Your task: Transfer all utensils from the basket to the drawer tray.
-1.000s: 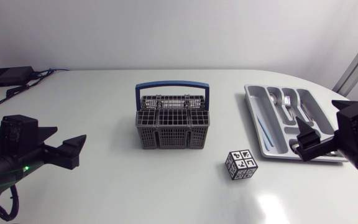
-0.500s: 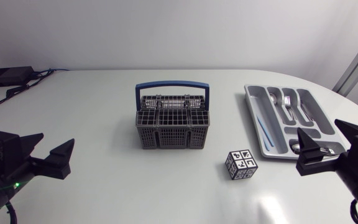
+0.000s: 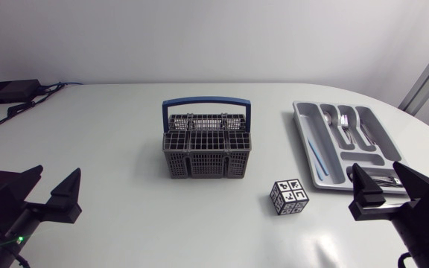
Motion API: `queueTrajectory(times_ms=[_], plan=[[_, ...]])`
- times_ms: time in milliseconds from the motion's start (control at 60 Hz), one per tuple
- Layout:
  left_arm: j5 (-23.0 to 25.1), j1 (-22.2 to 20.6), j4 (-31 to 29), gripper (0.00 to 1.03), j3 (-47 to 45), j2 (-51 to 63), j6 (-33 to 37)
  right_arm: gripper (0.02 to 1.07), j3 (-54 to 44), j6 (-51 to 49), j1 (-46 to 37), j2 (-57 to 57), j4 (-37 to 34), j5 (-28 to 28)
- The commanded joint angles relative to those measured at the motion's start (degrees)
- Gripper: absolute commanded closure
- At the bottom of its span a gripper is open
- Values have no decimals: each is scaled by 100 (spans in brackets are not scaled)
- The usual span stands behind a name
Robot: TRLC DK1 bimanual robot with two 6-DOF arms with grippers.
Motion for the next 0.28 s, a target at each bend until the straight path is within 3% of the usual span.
queueTrajectory(times_ms=[0, 267], plan=[[8, 69, 131, 6, -257, -259, -203, 7, -106, 196, -25, -40, 21, -16], [8, 110, 220, 6, -445, -565, -283, 7, -106, 196, -25, -40, 21, -16]])
